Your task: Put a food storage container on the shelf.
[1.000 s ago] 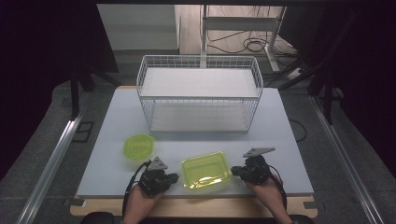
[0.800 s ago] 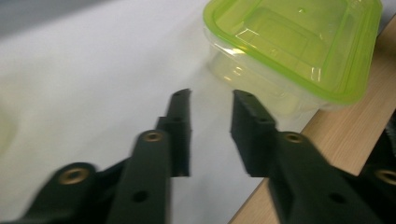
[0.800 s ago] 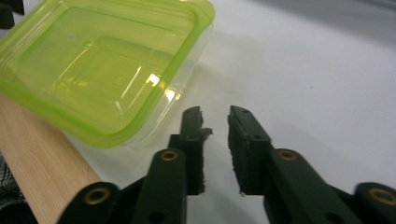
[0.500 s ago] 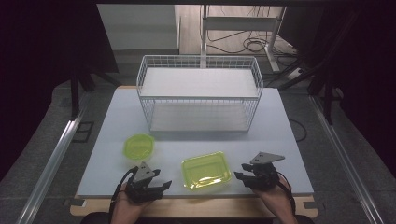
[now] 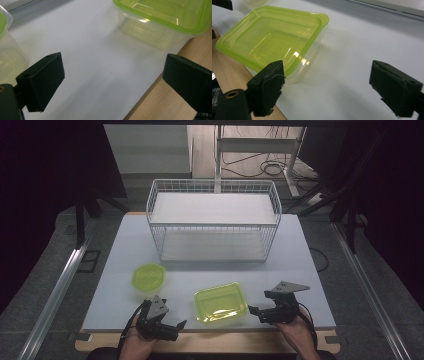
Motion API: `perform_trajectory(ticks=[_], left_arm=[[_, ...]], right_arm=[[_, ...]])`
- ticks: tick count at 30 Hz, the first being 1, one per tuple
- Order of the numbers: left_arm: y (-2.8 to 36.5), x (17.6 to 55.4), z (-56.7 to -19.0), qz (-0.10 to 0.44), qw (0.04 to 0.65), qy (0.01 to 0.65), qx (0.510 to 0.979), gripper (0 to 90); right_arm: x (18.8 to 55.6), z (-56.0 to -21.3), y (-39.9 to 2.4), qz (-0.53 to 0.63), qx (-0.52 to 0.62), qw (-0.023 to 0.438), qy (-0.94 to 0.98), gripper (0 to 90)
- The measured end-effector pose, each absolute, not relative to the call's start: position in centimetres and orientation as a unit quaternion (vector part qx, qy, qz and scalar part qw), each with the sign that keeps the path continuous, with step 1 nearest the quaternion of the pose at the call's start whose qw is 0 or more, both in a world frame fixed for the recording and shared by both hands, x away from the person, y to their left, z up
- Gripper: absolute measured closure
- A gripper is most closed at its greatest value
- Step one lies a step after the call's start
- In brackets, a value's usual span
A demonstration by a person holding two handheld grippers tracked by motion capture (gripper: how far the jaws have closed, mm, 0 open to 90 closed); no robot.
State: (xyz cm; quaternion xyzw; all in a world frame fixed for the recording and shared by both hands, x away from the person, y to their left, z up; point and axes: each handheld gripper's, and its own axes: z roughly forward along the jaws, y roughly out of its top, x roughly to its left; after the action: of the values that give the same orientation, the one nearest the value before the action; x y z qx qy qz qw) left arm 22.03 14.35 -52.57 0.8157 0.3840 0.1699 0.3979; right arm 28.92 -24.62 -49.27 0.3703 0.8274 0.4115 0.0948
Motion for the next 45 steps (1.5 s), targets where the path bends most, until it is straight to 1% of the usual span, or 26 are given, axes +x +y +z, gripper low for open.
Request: perform_trajectory(ticks=[4, 7, 10, 12, 16, 19, 26, 33, 36, 37, 39, 42, 45], left_arm=[[14.4, 22.2, -52.6, 0.174, 0.4, 0.384, 0.814, 3.6], [14.5, 22.2, -52.7, 0.174, 0.398, 0.386, 0.814, 3.6], [14.4, 22.2, -52.7, 0.175, 0.397, 0.383, 0.815, 3.6], [14.3, 22.3, -52.7, 0.176, 0.396, 0.38, 0.817, 3.7], [14.3, 22.3, -52.8, 0.176, 0.396, 0.38, 0.817, 3.9], [14.3, 22.3, -52.7, 0.178, 0.395, 0.379, 0.817, 4.0], [14.1, 22.3, -52.8, 0.185, 0.388, 0.377, 0.82, 4.3], [14.0, 22.3, -52.8, 0.188, 0.387, 0.375, 0.821, 4.3], [14.0, 22.3, -52.8, 0.19, 0.387, 0.374, 0.821, 4.3], [14.0, 22.3, -52.8, 0.19, 0.387, 0.374, 0.821, 4.3], [14.0, 22.3, -52.8, 0.191, 0.388, 0.376, 0.82, 4.3], [14.0, 22.3, -52.7, 0.193, 0.386, 0.375, 0.82, 4.3], [14.2, 22.3, -52.7, 0.194, 0.386, 0.377, 0.82, 4.3]], right_arm=[[29.0, -49.4, -24.3, 0.411, 0.373, 0.094, 0.827, 9.6], [29.1, -49.4, -23.8, 0.408, 0.377, 0.095, 0.826, 3.0], [29.3, -49.2, -23.5, 0.414, 0.392, 0.082, 0.817, 4.5], [29.4, -49.0, -23.3, 0.412, 0.397, 0.077, 0.817, 9.9], [29.9, -48.6, -23.0, 0.417, 0.401, 0.053, 0.814, 24.2], [30.4, -48.7, -22.5, 0.416, 0.411, 0.026, 0.81, 35.0], [32.2, -49.5, -22.0, 0.412, 0.44, -0.038, 0.797, 53.2], [33.6, -50.2, -21.9, 0.415, 0.458, -0.101, 0.78, 63.7], [33.9, -50.6, -21.9, 0.412, 0.468, -0.121, 0.772, 70.4], [34.1, -50.7, -22.1, 0.414, 0.477, -0.144, 0.762, 74.6], [34.2, -50.8, -22.3, 0.423, 0.478, -0.17, 0.751, 77.9], [34.1, -50.6, -22.2, 0.425, 0.471, -0.175, 0.753, 79.4], [34.1, -50.4, -22.2, 0.426, 0.469, -0.169, 0.755, 79.6]])
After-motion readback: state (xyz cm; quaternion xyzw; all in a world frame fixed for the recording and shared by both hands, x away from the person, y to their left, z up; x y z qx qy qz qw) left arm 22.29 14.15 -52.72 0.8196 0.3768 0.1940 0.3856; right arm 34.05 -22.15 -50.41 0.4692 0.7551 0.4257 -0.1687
